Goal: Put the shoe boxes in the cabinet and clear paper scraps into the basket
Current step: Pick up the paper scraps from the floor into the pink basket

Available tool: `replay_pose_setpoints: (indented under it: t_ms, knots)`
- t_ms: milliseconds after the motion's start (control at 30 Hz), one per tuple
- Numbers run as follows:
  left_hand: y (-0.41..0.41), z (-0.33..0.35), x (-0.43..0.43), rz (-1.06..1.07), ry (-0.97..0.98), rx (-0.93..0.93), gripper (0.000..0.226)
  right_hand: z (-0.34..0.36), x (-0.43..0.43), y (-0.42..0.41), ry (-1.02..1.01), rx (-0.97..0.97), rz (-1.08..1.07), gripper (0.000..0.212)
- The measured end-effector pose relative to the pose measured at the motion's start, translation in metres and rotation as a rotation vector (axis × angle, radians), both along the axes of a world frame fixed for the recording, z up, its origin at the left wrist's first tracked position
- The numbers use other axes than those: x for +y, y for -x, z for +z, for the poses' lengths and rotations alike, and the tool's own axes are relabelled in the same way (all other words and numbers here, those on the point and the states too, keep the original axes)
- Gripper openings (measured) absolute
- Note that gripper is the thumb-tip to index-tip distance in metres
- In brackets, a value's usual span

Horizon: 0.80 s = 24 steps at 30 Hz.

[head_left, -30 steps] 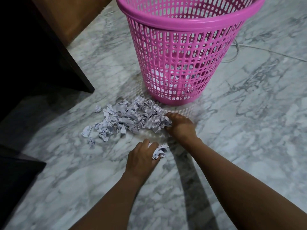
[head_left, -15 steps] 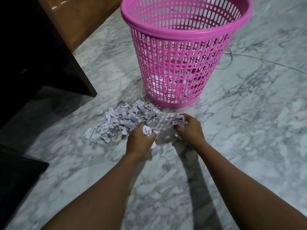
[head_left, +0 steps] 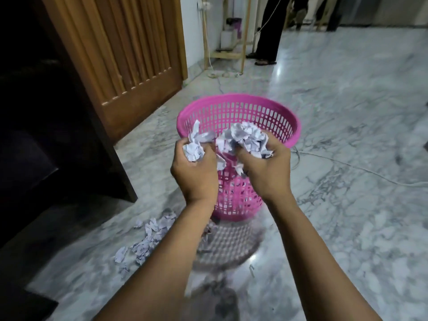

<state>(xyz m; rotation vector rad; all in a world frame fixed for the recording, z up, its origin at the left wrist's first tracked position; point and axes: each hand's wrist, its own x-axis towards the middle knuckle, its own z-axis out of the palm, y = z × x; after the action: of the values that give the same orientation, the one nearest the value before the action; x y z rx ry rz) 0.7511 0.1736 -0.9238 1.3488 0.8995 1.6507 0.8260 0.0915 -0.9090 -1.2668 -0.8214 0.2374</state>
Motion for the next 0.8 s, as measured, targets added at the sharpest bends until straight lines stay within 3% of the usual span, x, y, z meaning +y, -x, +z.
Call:
replay_pose_setpoints:
  t_ms: [100,200,367,433,500,600,700,800]
  knots:
    - [-0.022,0.05,0.019,-0.014,-0.142,-0.004,0.01,0.042,0.022,-0.029,-0.008,0.009,-0.082,0.014]
    - [-0.048,0.071,0.043,-0.166,-0.153,0.234,0.008,0.056,0.045,-0.066,0.2,-0.077,-0.139,0.01]
    - [-0.077,0.052,0.07,-0.324,0.022,0.444,0.019,0.048,0.061,-0.112,0.625,-0.371,-0.207,0.011]
    - [-0.083,0.037,0.075,-0.395,0.087,0.578,0.01,0.037,0.06,-0.122,0.722,-0.38,-0.248,0.002]
    - [-0.09,0.032,0.081,-0.466,0.103,0.653,0.007,0.023,0.063,-0.129,0.753,-0.342,-0.257,0.013]
    - [-0.103,0.028,0.091,-0.479,-0.015,0.839,0.017,0.013,0.074,-0.136,0.768,-0.322,-0.243,0.022]
    - [-0.107,0.024,0.094,-0.494,-0.073,1.057,0.05,0.011,0.078,-0.139,0.786,-0.319,-0.239,0.036]
    - [-0.104,0.025,0.091,-0.589,-0.074,1.099,0.07,0.012,0.081,-0.142,0.782,-0.335,-0.267,0.056]
